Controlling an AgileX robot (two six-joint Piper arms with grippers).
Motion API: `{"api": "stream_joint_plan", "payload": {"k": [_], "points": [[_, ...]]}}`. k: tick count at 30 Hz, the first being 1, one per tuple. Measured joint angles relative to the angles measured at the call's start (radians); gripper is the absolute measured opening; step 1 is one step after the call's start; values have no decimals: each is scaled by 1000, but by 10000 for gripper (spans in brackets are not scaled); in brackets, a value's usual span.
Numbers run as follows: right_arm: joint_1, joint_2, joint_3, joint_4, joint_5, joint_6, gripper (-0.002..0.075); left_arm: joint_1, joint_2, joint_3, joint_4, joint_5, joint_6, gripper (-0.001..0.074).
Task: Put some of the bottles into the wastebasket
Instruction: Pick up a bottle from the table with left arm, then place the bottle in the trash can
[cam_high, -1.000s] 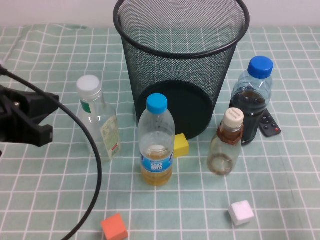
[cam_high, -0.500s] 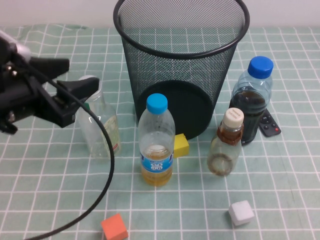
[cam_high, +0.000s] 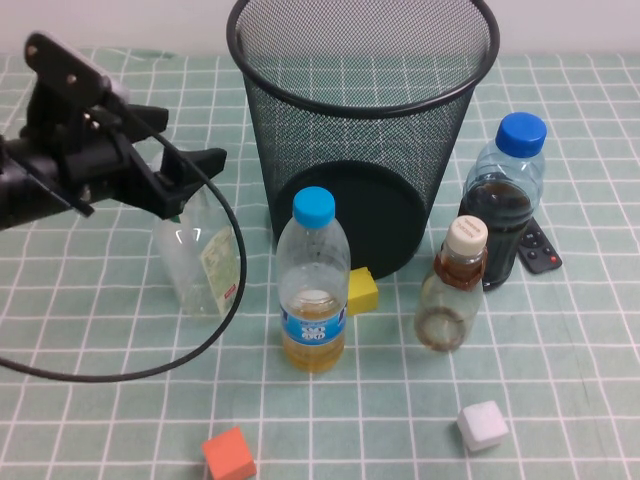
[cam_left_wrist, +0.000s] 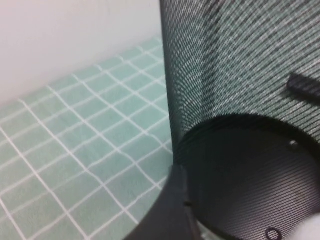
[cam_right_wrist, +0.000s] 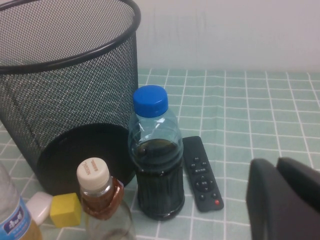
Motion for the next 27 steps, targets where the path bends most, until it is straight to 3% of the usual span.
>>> {"api": "stream_joint_plan", "payload": {"k": [4,8,12,16,19,21,27], "points": [[0,0,0,7,3,0,0,0,62,-12,-1,0,-21,568],[0,0,0,35,5,0,0,0,85,-12,-1,6,-108,318],[0,0,0,39,13,0,0,0,43,-26,81,32,-202,328],[0,0,0,44,28,16,0,0,-61,-153,405,41,-598,328],[0,0,0,44,33,23,0,0,-108,-347,744,178,-956,328],[0,0,0,46,33,23,0,0,-99,-520,872,317,-1122,328],[0,2,0,46,45,23,0,-34,30,-1046,924,484,-1283,328]]}}
